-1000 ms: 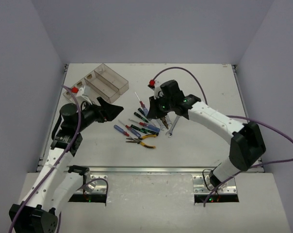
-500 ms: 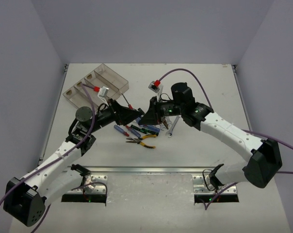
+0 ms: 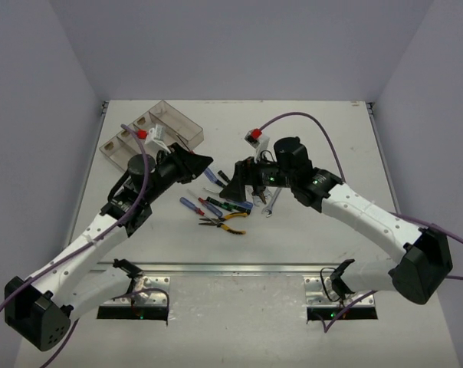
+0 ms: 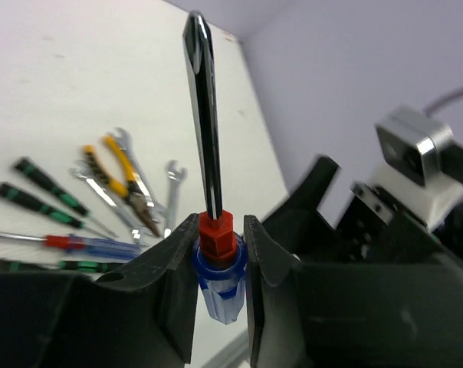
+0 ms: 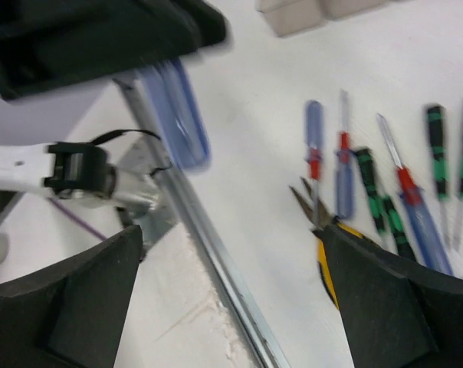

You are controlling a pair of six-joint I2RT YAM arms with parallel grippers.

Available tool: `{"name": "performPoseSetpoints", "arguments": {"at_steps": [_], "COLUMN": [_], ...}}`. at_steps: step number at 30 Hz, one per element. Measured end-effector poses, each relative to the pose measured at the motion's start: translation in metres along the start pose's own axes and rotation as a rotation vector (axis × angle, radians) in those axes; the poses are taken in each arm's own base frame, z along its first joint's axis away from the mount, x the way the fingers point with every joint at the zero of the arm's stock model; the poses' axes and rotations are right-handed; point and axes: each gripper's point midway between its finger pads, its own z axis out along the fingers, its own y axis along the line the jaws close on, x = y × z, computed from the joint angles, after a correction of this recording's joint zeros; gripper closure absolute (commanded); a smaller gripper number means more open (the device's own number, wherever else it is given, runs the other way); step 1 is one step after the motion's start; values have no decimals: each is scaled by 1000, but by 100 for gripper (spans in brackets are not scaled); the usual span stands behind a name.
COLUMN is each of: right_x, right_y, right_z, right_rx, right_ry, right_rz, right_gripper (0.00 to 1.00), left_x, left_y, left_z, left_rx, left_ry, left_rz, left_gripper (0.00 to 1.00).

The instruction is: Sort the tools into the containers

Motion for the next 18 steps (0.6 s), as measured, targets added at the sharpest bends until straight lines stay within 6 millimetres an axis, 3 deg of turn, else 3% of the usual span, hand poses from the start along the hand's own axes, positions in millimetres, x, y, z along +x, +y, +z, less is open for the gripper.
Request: {"name": "performPoseSetpoints", "arguments": {"at_steps": [4, 8, 12, 18], "right_x": [13, 17, 19, 12], "right_y": [-40, -68, -91, -101], "right_z": [-22, -50, -83, -129], "right_rx": [248, 440, 633, 796], "right_ry": [-7, -21, -37, -108], "right_rz": [40, 46, 27, -40], "right_gripper": [1, 1, 1, 1], "left_x": [-45, -87, -128, -166], "left_y": [39, 90, 165, 261], "left_z": [2, -9, -29, -54], "left_rx": [-283, -540, -831, -1166], "left_ry": [-136, -237, -285, -246], "left_rz": [10, 3, -34, -95], "left_gripper": [100, 100, 100, 100]}}
